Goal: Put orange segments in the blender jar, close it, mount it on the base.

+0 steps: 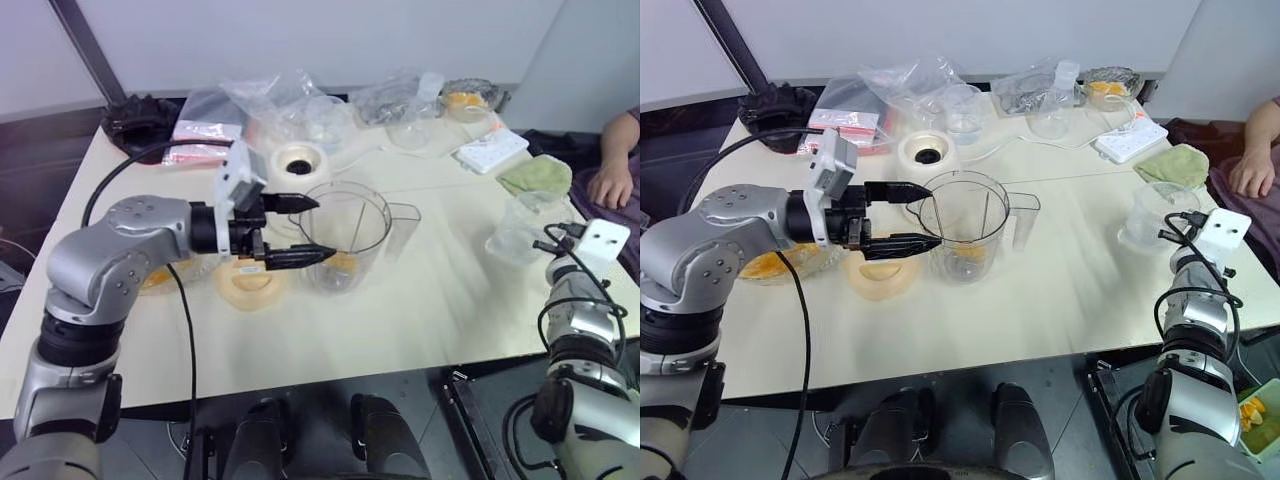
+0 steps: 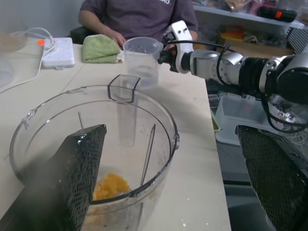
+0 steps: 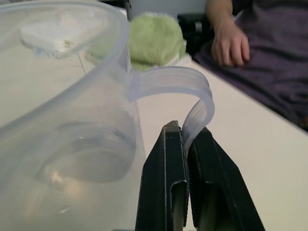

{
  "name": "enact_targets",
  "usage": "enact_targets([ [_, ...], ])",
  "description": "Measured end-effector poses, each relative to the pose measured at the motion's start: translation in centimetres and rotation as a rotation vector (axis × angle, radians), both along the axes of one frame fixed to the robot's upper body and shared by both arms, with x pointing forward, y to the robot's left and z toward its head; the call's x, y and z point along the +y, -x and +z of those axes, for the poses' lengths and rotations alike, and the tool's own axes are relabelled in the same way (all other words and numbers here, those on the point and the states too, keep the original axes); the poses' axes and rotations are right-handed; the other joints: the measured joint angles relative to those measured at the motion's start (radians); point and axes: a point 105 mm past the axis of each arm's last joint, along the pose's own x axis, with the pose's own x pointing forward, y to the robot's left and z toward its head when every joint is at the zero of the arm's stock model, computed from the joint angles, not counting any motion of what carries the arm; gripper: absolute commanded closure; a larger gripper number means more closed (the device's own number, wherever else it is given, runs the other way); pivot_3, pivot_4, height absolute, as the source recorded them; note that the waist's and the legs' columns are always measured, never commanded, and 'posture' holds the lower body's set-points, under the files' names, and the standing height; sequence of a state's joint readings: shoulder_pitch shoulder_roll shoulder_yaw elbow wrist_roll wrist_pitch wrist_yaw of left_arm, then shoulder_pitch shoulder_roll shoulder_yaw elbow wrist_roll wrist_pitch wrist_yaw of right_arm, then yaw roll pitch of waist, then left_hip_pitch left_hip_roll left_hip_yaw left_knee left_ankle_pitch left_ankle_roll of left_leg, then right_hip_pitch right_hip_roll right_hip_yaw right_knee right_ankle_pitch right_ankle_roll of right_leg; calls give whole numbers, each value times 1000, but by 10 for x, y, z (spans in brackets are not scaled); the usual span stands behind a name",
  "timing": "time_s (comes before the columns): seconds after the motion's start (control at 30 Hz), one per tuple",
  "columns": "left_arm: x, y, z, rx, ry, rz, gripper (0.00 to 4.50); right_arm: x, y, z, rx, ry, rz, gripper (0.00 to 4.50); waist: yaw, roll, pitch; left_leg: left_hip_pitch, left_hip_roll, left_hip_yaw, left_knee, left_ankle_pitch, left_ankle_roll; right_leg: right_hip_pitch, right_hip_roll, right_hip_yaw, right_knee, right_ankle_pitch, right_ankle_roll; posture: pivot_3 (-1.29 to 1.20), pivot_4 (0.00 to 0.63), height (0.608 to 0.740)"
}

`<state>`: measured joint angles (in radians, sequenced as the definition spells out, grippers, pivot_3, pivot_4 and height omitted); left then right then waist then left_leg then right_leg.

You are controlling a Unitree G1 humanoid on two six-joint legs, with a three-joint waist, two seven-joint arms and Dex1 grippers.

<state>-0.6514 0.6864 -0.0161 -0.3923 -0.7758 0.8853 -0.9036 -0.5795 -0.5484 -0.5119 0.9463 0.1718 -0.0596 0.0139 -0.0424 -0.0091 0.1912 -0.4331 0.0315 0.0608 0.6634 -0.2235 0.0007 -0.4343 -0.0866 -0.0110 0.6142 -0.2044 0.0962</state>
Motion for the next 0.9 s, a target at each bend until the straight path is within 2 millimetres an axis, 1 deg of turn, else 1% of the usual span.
enact_targets([
  [0.27, 1, -1, -2, 5, 0, 16, 0, 0, 0, -5, 1, -12, -6, 4478, -2, 0, 0, 2, 0, 0, 0, 0, 0, 2, 4, 4, 0, 0, 0, 0, 150, 740],
  [0.37, 1, -1, -2, 5, 0, 18, 0, 0, 1, -6, 2, -11, -6, 3558, -1, 0, 0, 5, 0, 0, 0, 0, 0, 4, 4, 5, -1, 0, 0, 0, 150, 740],
  [0.43, 1, -1, -2, 4, 0, 18, 0, -3, 3, -8, 12, -12, -17, 2592, -1, 0, 0, 5, 0, 0, 0, 0, 0, 5, 4, 5, -1, 0, 0, 0, 150, 740],
  [0.5, 1, -1, -2, 4, 1, 17, 0, -6, 7, -10, 22, -6, -26, 1491, -2, 0, 0, 6, 0, 0, 0, 0, 0, 5, 4, 6, -1, 0, 0, 0, 150, 740],
  [0.53, 1, -1, -2, 4, 1, 17, 0, -7, 9, -12, 27, -5, -30, 864, -2, 0, 0, 6, 0, 0, 0, 0, 0, 5, 4, 6, -1, 0, 0, 0, 150, 740],
  [0.6, 0, -1, -2, 3, 2, 17, 0, -9, 13, -17, 42, -5, -33, 26, -4, -1, 0, 6, 0, 0, 0, 0, 0, 5, 5, 6, -1, 0, 0, 0, 150, 740],
  [0.77, 0, -1, -2, 3, 2, 18, 0, -12, 22, -26, 67, -4, -41, 26, -3, 0, 0, 7, 0, 0, -1, 0, 0, 5, 5, 7, -1, 0, 0, 0, 150, 740],
  [0.9, 1, -1, -3, 5, 2, 20, 0, -13, 27, -25, 66, 28, -38, 26, -1, -1, 0, 7, 0, 0, -1, 0, 0, 5, 5, 7, -1, 0, 0, 0, 150, 740],
])
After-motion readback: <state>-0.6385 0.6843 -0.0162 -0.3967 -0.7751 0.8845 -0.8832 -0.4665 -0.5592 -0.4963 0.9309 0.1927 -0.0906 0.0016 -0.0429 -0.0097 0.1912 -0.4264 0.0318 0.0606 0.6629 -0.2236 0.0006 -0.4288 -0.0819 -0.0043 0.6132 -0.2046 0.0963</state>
